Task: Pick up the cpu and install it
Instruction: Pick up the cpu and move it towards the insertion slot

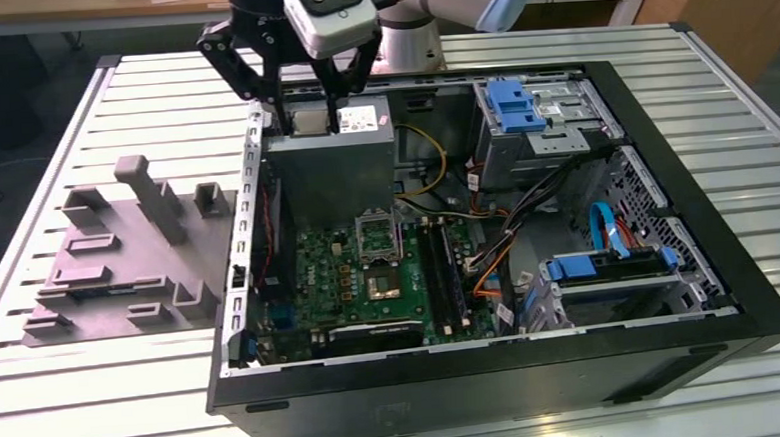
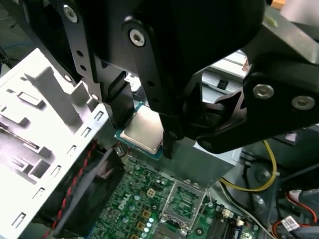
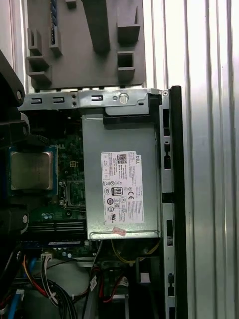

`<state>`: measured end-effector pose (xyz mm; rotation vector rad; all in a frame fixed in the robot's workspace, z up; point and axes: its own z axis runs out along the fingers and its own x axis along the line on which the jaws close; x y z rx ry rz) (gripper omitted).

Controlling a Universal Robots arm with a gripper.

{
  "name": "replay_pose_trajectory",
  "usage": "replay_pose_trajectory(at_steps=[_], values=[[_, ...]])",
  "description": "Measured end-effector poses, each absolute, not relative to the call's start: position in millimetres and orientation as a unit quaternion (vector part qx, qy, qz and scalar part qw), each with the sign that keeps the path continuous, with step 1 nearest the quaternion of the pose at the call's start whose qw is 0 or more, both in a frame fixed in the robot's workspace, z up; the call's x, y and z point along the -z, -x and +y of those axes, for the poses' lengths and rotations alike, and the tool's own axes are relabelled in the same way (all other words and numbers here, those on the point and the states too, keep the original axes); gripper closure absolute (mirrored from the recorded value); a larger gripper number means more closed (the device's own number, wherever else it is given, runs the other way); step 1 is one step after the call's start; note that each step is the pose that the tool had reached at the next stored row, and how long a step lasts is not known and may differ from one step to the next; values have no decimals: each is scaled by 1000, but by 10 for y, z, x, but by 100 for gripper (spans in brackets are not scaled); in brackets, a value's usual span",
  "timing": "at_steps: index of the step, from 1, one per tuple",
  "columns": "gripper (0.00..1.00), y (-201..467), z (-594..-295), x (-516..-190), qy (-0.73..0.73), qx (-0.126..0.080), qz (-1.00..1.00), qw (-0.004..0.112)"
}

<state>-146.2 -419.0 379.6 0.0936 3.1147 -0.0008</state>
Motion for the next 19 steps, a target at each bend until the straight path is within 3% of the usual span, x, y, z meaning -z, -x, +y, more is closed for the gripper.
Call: replay_pose_trajectory(at_steps=[19], values=[[53, 1068, -4190, -3796, -30, 0, 999, 13]])
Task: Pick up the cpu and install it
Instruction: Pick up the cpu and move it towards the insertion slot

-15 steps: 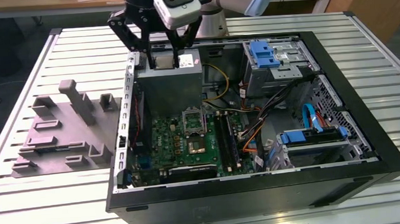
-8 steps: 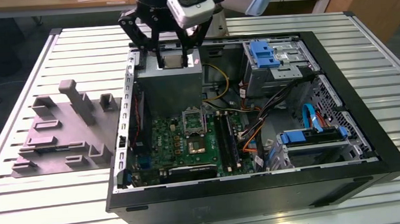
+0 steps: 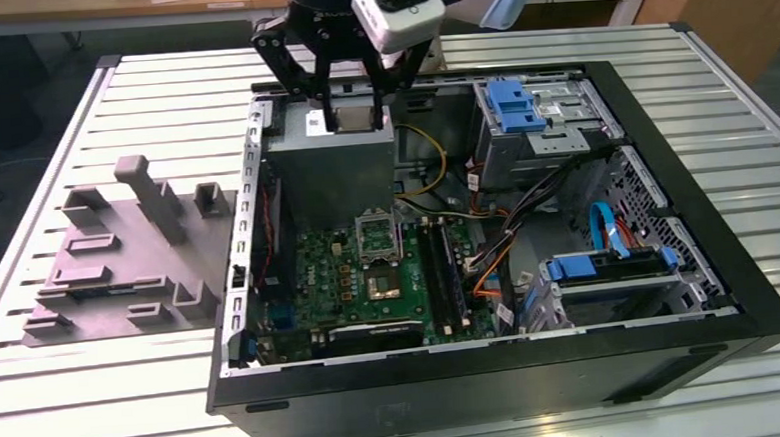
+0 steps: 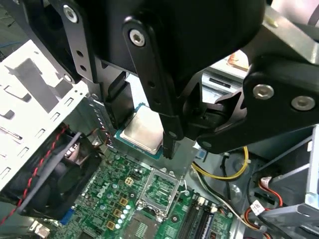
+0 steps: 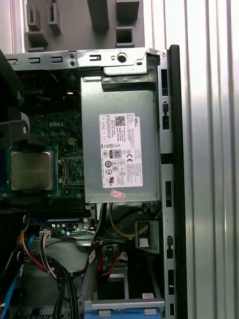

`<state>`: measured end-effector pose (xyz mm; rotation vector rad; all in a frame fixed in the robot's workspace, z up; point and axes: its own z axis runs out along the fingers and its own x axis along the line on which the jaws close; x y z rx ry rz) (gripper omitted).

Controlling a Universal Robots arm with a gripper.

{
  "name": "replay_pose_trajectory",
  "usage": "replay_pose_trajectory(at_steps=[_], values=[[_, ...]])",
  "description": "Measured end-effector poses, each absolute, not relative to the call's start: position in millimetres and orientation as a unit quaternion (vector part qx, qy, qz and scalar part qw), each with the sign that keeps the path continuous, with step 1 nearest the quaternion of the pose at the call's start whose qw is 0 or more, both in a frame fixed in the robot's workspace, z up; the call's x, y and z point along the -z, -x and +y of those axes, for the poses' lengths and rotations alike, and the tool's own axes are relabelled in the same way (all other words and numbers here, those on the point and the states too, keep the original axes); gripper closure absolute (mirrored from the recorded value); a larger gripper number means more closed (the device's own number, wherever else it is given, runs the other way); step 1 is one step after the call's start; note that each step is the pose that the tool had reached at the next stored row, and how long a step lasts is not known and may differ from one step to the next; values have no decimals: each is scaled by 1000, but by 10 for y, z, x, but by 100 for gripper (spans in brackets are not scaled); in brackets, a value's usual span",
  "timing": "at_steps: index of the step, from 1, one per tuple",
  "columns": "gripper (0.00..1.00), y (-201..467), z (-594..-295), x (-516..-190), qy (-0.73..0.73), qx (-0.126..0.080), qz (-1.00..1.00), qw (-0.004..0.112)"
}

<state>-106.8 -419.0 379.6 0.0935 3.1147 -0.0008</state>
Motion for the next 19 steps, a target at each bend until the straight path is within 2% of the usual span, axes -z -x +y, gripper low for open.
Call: replay_pose_trajectory(at_steps=[19], values=[[53, 1016, -4283, -3795, -30, 0, 999, 13]])
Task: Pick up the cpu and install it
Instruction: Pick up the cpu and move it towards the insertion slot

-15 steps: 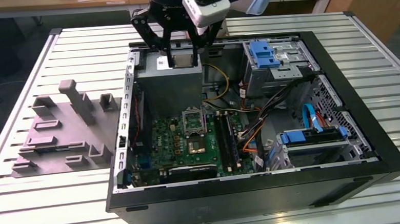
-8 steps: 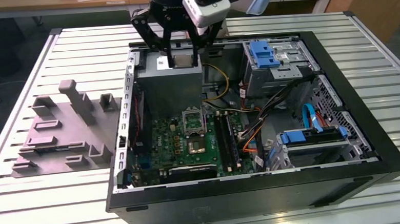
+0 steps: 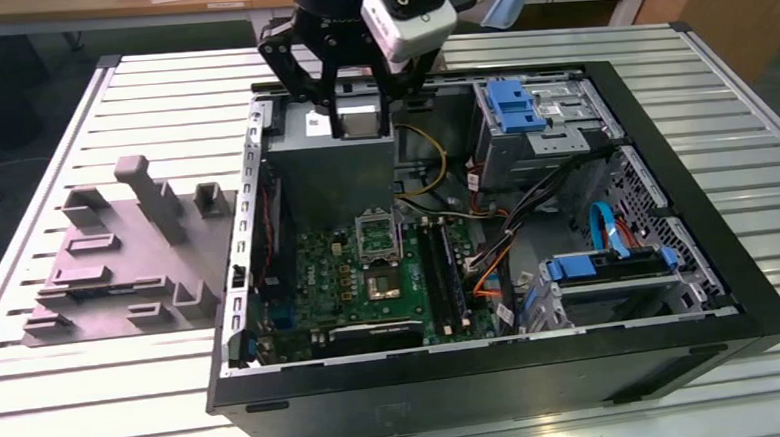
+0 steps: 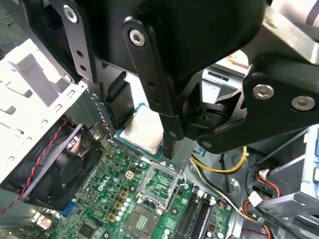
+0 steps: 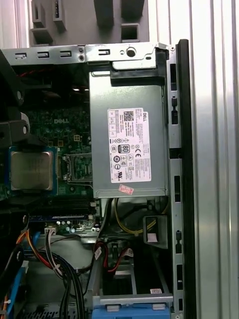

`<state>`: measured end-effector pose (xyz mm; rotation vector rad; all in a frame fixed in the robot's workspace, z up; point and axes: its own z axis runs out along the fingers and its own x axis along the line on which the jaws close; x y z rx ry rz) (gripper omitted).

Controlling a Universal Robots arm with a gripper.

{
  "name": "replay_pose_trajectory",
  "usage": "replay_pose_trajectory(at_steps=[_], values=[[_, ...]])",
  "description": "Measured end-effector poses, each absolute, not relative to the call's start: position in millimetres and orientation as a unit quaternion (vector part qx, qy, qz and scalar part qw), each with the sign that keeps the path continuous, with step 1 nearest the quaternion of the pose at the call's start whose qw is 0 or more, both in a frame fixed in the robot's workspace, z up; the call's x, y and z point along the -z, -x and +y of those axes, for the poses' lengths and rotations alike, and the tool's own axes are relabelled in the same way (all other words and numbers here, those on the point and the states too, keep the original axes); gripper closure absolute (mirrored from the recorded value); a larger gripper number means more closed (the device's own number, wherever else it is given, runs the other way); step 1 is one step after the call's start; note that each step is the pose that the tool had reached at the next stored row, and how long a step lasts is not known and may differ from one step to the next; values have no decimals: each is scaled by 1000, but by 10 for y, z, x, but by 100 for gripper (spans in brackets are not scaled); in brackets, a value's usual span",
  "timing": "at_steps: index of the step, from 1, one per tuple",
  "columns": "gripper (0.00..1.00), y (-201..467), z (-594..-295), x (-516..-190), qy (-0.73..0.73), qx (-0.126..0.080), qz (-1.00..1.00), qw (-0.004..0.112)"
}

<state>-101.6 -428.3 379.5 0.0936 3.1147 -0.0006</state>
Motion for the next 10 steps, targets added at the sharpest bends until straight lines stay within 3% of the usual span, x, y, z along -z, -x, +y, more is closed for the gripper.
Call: replay_pose_trajectory(at_steps=[10], values=[[53, 839, -4286, -3796, -30, 0, 999, 13]])
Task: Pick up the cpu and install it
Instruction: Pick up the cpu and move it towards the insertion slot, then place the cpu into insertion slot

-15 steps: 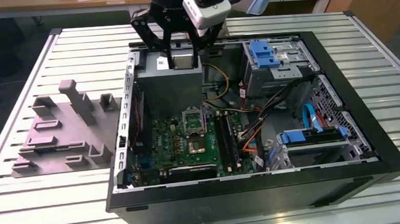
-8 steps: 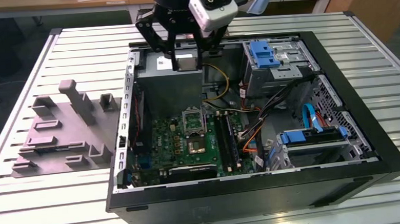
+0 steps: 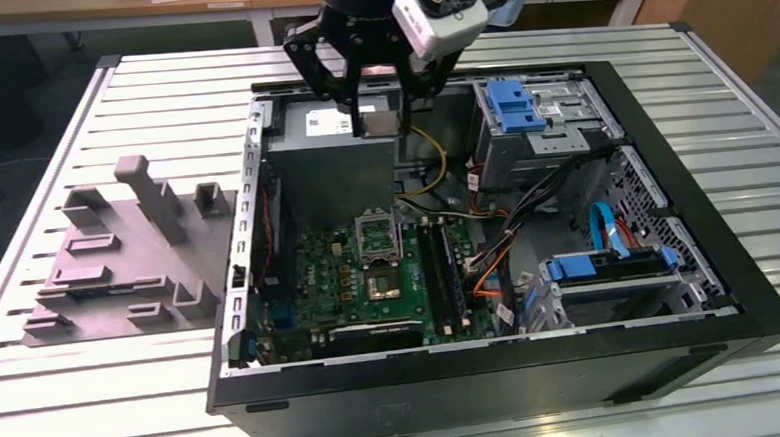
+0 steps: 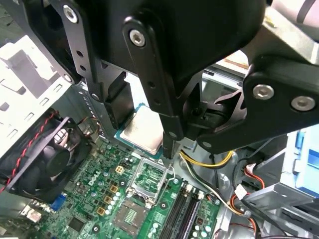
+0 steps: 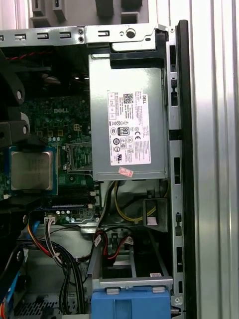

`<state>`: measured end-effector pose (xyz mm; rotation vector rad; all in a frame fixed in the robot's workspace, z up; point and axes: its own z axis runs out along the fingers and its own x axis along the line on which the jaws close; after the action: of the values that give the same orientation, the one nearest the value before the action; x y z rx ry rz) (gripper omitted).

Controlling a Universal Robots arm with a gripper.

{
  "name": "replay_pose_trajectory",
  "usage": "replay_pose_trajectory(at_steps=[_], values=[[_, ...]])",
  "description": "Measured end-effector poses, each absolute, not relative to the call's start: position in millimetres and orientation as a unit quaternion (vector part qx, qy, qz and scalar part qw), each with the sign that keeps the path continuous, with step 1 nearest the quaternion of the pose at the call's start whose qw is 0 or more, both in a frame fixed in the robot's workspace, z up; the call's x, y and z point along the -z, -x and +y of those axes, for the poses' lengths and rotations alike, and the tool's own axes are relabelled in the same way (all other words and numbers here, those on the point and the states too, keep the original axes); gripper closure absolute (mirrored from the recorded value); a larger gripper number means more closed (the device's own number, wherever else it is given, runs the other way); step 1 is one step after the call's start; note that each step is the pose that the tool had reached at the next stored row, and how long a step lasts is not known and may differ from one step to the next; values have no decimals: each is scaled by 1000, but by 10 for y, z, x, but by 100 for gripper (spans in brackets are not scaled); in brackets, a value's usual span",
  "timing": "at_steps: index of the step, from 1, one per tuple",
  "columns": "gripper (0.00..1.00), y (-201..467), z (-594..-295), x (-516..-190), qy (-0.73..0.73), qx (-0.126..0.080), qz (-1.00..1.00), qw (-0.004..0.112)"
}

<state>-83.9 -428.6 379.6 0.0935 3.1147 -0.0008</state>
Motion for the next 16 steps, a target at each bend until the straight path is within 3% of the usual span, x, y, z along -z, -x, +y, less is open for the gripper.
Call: replay_pose_trajectory(at_steps=[16], values=[[53, 819, -4325, -3791, -30, 1, 999, 13]])
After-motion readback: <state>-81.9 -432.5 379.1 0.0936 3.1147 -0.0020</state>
